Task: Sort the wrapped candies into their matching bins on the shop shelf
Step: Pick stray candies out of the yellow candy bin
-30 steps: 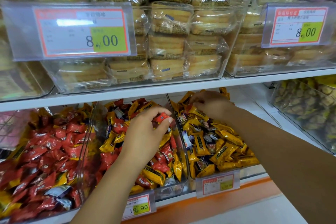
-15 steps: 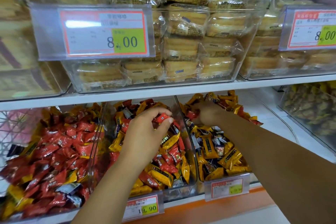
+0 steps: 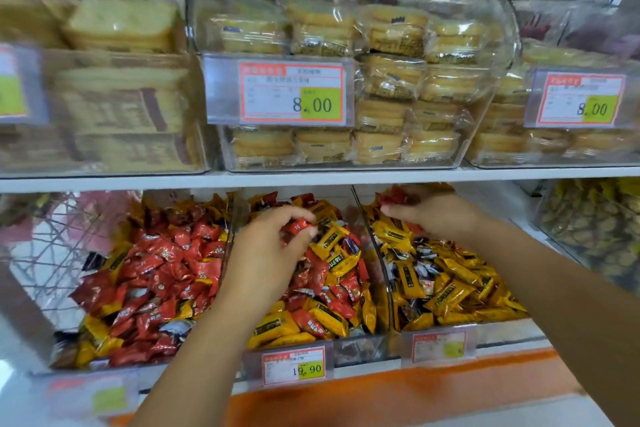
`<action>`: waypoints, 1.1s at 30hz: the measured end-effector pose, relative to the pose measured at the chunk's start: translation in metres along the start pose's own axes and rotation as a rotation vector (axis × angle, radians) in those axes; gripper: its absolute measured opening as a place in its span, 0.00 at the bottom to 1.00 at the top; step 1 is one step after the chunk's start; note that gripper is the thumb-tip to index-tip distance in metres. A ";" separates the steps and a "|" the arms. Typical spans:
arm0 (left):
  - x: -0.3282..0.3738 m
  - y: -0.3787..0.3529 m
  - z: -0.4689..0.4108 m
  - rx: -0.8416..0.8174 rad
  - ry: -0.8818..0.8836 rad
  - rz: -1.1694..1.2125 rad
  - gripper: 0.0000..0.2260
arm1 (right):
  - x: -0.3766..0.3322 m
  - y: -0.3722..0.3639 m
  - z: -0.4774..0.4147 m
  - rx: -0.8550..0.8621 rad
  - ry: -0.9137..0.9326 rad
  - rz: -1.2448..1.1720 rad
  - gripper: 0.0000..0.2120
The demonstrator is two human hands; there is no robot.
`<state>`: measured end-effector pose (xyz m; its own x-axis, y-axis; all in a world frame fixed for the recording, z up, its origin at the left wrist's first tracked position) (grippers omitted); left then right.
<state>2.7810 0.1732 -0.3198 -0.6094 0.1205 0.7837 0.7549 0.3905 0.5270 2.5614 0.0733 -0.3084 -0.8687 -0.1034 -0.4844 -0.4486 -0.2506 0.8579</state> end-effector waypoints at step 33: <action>0.002 0.007 0.019 -0.081 -0.161 -0.202 0.15 | -0.038 -0.067 0.043 0.125 0.410 0.016 0.17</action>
<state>2.7809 0.1940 -0.3212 -0.7754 0.1937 0.6010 0.6270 0.3482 0.6968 2.6156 0.1359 -0.3395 -0.7316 -0.4869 -0.4772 -0.4795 -0.1301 0.8678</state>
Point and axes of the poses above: each hand's wrist, its own z-axis away from the middle knuckle, its own y-axis out of the back of the hand, x = y × z, the point moved 8 cm from there along -z, towards the middle knuckle, and after that the axes turned 2 degrees about z, right-handed, at the moved point
